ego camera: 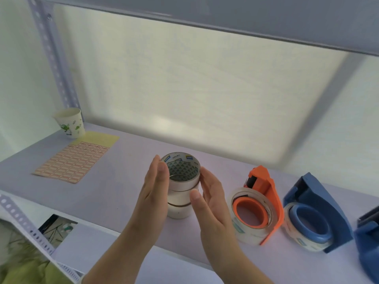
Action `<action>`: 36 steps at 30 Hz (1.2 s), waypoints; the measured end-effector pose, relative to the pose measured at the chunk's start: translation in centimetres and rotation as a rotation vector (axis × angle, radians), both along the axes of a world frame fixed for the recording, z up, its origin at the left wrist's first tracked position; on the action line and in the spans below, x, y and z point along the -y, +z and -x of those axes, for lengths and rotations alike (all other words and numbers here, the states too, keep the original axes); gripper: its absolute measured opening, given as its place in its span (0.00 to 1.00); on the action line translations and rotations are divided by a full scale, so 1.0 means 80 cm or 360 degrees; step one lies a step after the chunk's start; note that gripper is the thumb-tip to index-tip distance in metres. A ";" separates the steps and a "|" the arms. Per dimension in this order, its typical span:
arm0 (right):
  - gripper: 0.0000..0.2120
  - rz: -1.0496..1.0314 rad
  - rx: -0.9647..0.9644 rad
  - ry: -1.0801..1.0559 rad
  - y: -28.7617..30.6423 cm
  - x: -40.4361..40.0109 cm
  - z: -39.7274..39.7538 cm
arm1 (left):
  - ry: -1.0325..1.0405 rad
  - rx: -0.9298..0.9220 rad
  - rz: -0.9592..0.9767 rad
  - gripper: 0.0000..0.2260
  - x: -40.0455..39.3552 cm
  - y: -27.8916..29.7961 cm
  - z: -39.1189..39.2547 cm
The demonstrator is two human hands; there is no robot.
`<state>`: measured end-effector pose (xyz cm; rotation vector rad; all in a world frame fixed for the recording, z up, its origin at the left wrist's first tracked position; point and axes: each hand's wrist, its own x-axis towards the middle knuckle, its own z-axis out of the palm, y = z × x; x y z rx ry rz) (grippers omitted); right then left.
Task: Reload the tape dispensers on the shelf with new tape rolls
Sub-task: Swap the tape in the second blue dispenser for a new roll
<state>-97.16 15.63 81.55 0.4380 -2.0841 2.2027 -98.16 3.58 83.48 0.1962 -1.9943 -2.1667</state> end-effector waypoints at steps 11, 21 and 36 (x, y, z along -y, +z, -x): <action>0.28 0.0055 0.0007 -0.0031 -0.001 -0.001 -0.001 | -0.0051 -0.0021 -0.0082 0.44 0.000 -0.001 -0.004; 0.28 0.0134 0.0018 -0.0032 -0.003 -0.001 -0.004 | -0.0065 -0.0007 -0.0003 0.41 -0.002 -0.001 -0.008; 0.28 0.0075 0.0006 -0.0357 0.025 -0.065 -0.049 | 0.0204 -0.0787 0.0441 0.33 -0.046 0.028 -0.027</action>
